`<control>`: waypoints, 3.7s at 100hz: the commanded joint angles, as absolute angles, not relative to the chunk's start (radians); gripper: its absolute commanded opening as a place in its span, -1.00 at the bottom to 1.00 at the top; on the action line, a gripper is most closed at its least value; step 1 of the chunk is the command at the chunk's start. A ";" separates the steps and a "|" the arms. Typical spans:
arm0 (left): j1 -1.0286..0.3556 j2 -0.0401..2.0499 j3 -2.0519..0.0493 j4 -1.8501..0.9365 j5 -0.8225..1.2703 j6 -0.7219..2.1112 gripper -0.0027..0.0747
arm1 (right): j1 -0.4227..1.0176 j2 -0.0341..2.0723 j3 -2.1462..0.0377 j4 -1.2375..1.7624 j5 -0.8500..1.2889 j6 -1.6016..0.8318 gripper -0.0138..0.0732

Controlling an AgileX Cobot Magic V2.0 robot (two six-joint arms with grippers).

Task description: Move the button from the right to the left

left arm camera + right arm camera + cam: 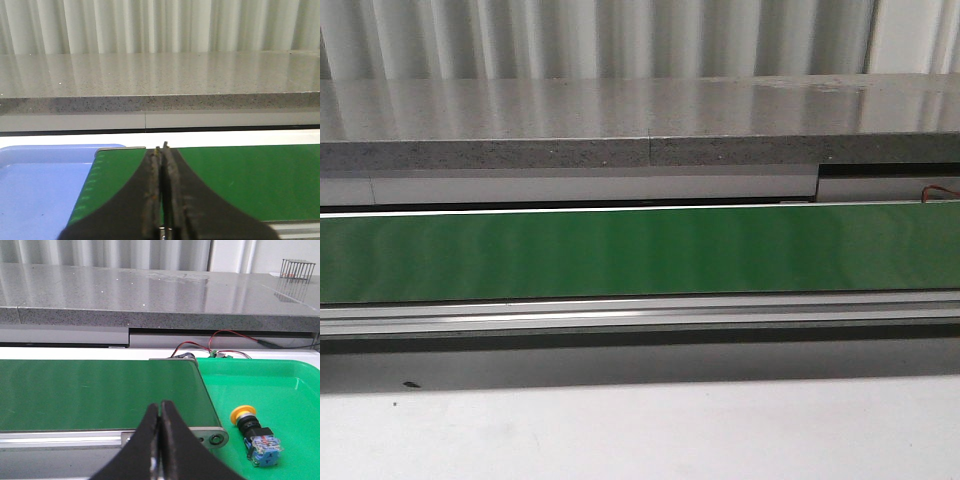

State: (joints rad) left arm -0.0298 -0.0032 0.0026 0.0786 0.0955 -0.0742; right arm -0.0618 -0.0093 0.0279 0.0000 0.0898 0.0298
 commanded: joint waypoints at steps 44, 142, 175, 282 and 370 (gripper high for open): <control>-0.037 -0.029 0.040 0.078 0.013 -0.075 -0.99 | -0.066 -0.030 0.006 -0.006 0.018 0.027 -0.84; -0.037 -0.029 0.040 0.078 0.013 -0.075 -0.99 | -0.066 0.388 -0.547 -0.006 0.720 0.027 -0.84; -0.037 -0.029 0.040 0.078 0.013 -0.075 -0.98 | -0.066 0.693 -0.697 0.000 0.906 0.027 -0.83; -0.037 -0.029 0.040 0.078 0.013 -0.075 -0.99 | -0.298 1.233 -1.014 0.000 0.951 0.019 0.68; -0.037 -0.029 0.040 0.078 0.013 -0.075 -0.98 | -0.503 1.739 -1.181 0.014 0.824 -0.229 0.68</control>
State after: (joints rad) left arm -0.0298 -0.0032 0.0026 0.0786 0.0955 -0.0742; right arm -0.4949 1.7396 -1.1367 0.0146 0.8495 -0.2058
